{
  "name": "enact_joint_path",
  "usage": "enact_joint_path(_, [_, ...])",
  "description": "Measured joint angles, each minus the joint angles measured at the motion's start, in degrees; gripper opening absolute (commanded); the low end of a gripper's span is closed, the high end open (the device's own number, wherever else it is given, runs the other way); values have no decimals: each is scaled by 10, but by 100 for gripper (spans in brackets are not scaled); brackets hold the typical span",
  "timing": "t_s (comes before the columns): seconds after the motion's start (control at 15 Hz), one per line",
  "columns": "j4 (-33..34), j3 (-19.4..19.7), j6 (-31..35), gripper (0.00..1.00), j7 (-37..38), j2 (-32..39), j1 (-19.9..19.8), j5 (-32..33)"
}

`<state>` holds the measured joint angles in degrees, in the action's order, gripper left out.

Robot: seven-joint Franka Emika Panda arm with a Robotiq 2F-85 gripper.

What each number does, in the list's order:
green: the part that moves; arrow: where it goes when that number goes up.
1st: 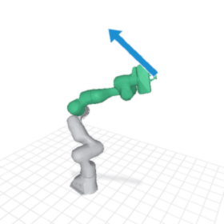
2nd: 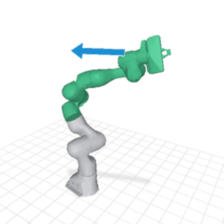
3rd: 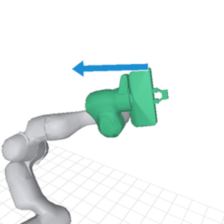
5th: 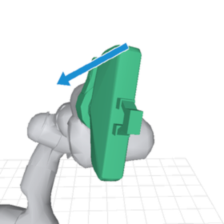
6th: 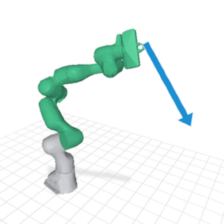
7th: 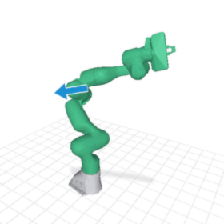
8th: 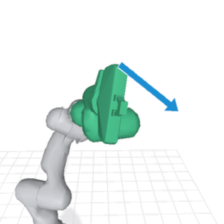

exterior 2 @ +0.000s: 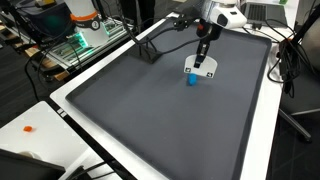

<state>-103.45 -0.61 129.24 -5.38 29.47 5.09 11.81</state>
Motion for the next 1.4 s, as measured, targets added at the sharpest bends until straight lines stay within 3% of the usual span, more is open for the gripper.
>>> enact_joint_path(0.93, [-24,0,36,1,-1,5,-5,-2])
enact_joint_path(1.4, [-24,-6,31,1,-2,4,-16,-37])
